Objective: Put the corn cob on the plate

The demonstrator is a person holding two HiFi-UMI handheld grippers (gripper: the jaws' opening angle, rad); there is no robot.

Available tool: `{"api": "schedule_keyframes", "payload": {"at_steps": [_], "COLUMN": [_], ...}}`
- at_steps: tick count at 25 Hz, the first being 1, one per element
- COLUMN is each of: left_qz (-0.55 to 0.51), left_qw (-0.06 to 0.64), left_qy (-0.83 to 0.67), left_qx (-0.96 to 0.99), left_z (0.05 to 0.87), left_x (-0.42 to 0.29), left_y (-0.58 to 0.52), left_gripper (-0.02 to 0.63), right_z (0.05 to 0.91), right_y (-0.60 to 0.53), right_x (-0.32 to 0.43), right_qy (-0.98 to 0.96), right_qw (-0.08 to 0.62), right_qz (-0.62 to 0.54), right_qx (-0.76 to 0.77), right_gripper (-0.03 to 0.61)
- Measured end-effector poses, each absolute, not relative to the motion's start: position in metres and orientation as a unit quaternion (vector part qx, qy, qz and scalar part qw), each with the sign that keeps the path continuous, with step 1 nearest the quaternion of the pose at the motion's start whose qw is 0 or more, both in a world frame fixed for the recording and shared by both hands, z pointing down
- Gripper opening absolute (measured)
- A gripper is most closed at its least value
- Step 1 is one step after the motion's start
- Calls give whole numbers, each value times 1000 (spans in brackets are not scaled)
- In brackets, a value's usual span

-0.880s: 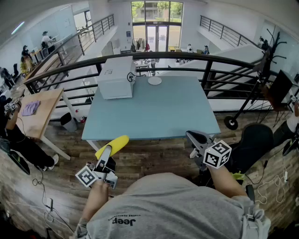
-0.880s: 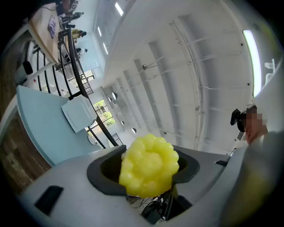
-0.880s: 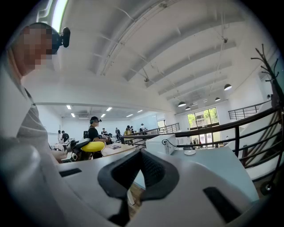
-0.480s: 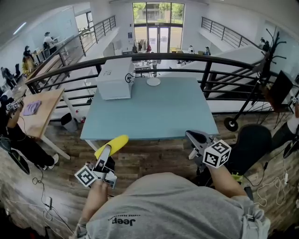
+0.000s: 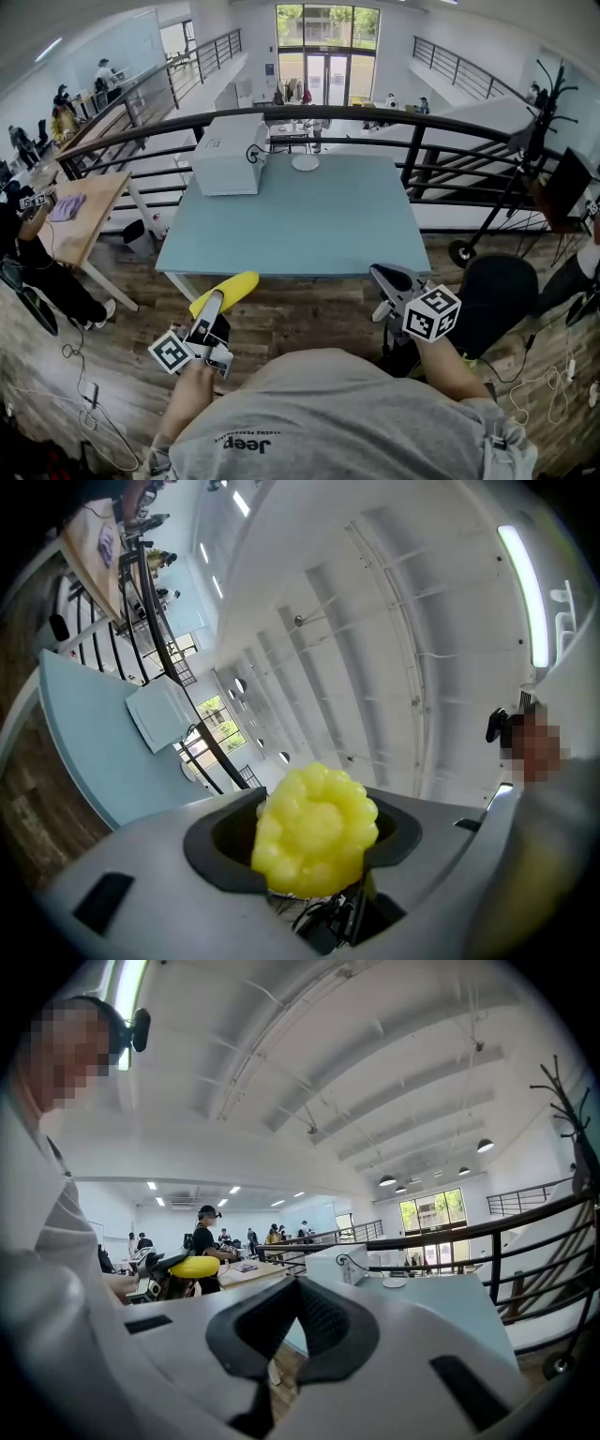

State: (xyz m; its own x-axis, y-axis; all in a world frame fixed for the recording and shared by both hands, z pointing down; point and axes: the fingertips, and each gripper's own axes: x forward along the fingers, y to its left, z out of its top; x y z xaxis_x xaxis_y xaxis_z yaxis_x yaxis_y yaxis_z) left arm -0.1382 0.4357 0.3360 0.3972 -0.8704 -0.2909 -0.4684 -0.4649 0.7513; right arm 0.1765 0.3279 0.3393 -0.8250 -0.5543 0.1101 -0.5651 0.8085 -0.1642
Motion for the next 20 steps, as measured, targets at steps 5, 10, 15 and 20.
{"api": "schedule_keyframes", "payload": {"at_steps": [5, 10, 15, 20], "left_qz": [-324, -298, -279, -282], "left_qw": [294, 302, 304, 321], "left_qy": [-433, -442, -444, -434], "left_qx": [788, 790, 796, 793], "left_z": [328, 326, 332, 346], "left_x": [-108, -93, -89, -109], "left_y": [438, 438, 434, 416], "left_gripper": [255, 255, 255, 255], "right_z": [339, 352, 370, 379], "right_y": [338, 350, 347, 330], "right_x": [190, 183, 171, 144], "right_qy": [-957, -964, -966, -965], "right_qw": [21, 11, 12, 26], "right_qz": [91, 92, 108, 116], "right_qx": [275, 249, 233, 234], "right_gripper": [17, 17, 17, 17]}}
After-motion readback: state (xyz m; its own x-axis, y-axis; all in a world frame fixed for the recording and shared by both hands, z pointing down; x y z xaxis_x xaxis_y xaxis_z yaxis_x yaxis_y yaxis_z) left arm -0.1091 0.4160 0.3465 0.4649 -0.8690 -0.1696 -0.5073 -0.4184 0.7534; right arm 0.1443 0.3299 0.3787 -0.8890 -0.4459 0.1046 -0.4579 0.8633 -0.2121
